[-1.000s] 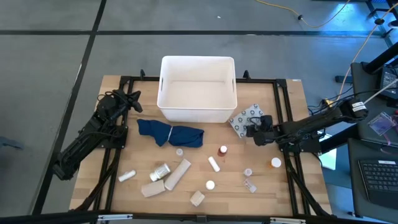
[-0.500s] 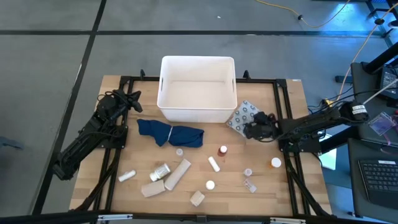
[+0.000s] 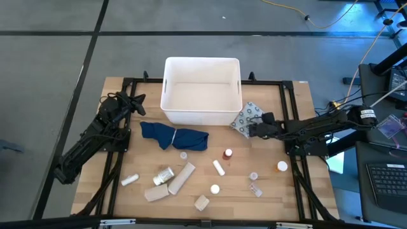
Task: Pick & place medical supplies in basket/bin
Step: Put the light blue mailer bag into the white bin
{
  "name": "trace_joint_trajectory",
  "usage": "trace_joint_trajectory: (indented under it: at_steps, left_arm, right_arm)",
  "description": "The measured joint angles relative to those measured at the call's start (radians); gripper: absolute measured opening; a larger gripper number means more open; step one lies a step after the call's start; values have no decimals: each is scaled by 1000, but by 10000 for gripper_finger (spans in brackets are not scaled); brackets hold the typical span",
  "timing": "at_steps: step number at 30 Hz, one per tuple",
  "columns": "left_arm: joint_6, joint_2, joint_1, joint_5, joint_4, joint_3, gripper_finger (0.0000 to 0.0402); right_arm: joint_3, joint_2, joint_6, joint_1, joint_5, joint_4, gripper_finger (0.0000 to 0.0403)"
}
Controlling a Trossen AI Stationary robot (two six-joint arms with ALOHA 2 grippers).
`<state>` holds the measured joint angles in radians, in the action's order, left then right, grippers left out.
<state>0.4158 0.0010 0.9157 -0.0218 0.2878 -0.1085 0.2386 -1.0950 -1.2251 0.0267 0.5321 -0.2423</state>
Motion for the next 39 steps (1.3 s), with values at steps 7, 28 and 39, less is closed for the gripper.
trace_joint_trajectory:
  at_steps: [7,28,39]
  left_arm:
    - [17,0,0,0,0,0,20]
    - [43,0,0,0,0,0,20]
    - [45,0,0,0,0,0,20]
  right_arm:
    - [1,0,282,4,43,16,299]
    - [4,3,799,154,-159,149,162]
    - [5,1,350,187,-220,184,122]
